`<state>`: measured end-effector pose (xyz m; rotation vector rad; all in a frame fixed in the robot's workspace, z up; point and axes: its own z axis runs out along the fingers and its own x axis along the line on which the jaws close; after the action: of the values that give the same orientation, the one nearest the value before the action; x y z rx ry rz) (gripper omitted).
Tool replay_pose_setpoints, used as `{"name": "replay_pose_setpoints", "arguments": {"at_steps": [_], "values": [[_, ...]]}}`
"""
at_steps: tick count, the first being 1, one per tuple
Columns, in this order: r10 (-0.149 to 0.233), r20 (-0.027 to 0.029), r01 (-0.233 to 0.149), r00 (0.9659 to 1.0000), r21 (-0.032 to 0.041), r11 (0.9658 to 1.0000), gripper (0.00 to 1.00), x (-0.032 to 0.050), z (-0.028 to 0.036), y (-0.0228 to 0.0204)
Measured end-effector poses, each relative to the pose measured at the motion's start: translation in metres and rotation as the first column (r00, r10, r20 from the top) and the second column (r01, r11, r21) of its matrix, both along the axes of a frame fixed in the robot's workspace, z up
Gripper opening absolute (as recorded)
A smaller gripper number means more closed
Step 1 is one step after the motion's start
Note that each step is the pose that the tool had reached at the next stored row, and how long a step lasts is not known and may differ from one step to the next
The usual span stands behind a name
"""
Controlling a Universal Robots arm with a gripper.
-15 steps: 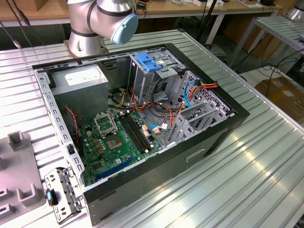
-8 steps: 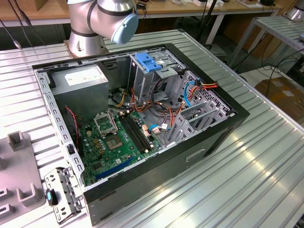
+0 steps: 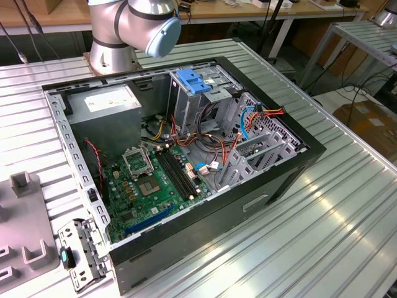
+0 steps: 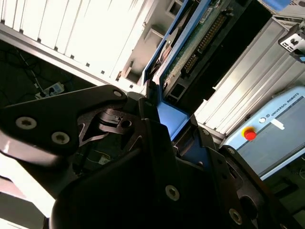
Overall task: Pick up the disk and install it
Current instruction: 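Pick up the disk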
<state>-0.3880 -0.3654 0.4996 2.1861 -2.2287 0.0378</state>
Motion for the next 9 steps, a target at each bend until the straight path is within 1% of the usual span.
{"name": "replay_pose_setpoints", "arguments": {"at_steps": [9], "values": [[0.0, 0.0, 0.0, 1.0, 0.0, 1.0, 0.37, 0.0124, 0.0, 0.0]]}}
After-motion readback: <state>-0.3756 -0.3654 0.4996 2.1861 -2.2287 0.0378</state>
